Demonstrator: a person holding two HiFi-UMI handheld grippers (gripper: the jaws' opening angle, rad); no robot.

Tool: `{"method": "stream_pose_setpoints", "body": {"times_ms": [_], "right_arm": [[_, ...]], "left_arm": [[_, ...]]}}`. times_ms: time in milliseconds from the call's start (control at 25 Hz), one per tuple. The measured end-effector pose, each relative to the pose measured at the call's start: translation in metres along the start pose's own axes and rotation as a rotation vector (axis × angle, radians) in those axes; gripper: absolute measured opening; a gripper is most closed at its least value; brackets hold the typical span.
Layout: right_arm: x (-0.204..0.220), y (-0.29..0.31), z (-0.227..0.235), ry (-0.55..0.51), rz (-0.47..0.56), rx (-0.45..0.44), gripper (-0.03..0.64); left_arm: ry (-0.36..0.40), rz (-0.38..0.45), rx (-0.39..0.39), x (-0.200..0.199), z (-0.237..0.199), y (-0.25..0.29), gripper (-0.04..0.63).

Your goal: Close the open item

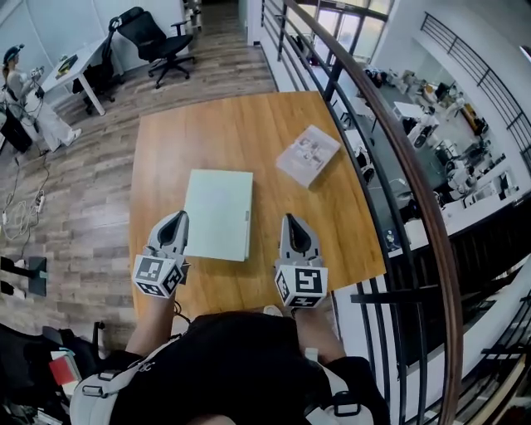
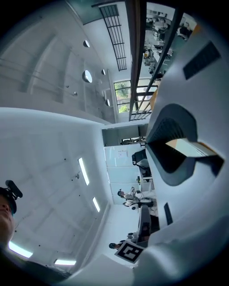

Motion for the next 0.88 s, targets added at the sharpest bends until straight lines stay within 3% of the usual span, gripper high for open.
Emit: {"method": "stream_pose_setpoints", "body": {"times_ms": [400,880], "right_arm": [[-0.030,-0.020,-0.002,-0.029,0.072,0.008,0.005],[-0.022,-0.015,0.007,-0.011,0.050,0.015,0.005]], "left_arm": [[0.032,-0.003,0.008,-0.004,0.011,-0.004,0.002],[0.035,-0.013,-0.006,-0.004,0.015,-0.005,0.002]]}}
Point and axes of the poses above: the fingertips, and each gripper's own axes: y forward along the fingers, z to its right, x out of its underside, the point moved 1 cm from there along -y, backward along the fingers, and after that the axes turned 11 degrees about -z, right-handed, at the moved point
